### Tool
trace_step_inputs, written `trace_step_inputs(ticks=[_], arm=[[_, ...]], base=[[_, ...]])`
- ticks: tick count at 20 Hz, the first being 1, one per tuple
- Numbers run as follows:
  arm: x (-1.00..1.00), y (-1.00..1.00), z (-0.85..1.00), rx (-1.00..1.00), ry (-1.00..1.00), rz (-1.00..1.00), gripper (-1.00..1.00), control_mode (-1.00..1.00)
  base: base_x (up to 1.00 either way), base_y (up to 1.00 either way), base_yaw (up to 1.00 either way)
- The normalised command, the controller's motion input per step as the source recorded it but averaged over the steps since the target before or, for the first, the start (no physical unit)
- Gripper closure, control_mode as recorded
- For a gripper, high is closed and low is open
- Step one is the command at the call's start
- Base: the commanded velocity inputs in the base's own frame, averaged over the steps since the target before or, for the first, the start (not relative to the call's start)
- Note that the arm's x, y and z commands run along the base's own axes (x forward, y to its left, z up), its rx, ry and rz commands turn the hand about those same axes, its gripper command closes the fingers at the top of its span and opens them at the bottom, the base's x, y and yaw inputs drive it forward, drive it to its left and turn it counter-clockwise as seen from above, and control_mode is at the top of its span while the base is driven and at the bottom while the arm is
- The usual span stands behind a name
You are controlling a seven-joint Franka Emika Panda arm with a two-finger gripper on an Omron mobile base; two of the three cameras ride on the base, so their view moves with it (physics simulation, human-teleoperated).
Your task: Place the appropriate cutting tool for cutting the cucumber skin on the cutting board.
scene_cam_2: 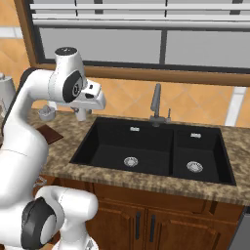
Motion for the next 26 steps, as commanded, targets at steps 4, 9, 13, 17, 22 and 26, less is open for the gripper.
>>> trace_step_inputs(ticks=[4,9,13,17,22,26], arm=[[-0.44,0.14,-0.07,0.0,-0.04,0.0,-1.0,-1.0],[-0.82,0.81,-0.35,-0.01,0.07,0.09,-1.0,-1.0],[-0.56,1.0,-0.53,-0.04,0.2,0.05,-1.0,-1.0],[-0.57,1.0,-0.65,-0.02,0.09,0.04,-1.0,-1.0],[-0.18,0.96,-0.7,0.0,0.09,0.02,-1.0,-1.0],[-0.08,0.87,-0.76,0.0,0.04,0.04,-1.0,-1.0]], base=[[0.0,0.0,0.0],[0.0,0.0,0.0],[0.0,0.0,0.0],[0.0,0.0,0.0],[0.0,0.0,0.0],[0.0,0.0,0.0]])
